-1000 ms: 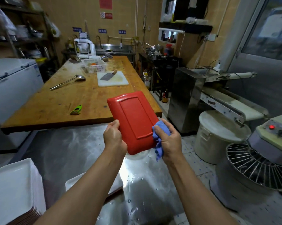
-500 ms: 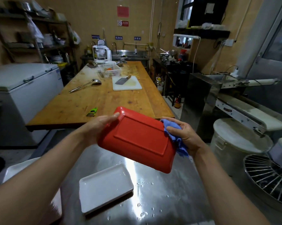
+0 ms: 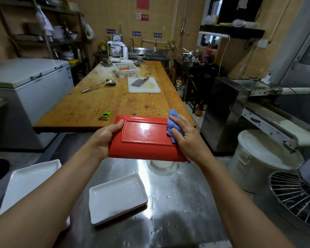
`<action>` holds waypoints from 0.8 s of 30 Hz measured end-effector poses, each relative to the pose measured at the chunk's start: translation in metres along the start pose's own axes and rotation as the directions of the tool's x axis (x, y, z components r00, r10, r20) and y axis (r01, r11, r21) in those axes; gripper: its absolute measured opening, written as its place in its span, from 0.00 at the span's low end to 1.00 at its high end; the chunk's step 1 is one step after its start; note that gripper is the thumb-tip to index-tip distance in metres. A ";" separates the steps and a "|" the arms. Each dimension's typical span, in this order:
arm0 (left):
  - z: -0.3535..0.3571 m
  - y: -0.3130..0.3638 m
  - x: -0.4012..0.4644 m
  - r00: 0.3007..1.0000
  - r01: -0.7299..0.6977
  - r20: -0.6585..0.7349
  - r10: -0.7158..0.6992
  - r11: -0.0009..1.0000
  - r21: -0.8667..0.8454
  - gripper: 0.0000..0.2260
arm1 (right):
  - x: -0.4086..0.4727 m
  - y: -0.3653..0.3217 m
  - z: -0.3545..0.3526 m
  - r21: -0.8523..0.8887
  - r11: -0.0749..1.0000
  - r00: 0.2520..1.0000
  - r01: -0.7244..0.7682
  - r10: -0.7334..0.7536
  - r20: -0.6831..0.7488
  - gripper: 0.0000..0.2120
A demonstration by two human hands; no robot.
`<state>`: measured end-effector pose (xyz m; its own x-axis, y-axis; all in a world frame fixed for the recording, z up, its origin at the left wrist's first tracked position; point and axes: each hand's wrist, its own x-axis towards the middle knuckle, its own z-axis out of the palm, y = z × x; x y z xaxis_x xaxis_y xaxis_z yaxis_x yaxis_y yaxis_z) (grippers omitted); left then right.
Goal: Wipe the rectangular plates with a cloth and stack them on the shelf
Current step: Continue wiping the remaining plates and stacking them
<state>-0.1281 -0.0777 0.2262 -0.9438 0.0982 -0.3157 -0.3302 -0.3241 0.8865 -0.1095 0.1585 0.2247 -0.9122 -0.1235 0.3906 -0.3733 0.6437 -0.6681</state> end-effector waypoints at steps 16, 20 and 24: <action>0.025 -0.017 0.001 0.996 0.072 -0.041 -0.081 0.979 -0.193 0.18 | -0.042 -0.026 0.078 -0.441 0.862 0.943 0.250 -0.320 -0.090 0.21; 0.022 -0.022 -0.002 0.994 -0.055 -0.101 0.036 0.980 -0.193 0.15 | -0.033 -0.045 0.091 -0.394 0.884 0.951 0.252 -0.301 -0.066 0.23; 0.018 -0.025 -0.010 0.977 -0.190 -0.126 0.171 0.967 -0.167 0.11 | -0.017 -0.060 0.092 -0.342 0.915 0.975 0.213 -0.219 0.022 0.29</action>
<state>-0.1107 -0.0535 0.2128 -0.9767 -0.0780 -0.1999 -0.1371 -0.4896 0.8611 -0.0873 0.0524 0.2002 -0.8117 -0.2783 0.5135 -0.4784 0.8212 -0.3110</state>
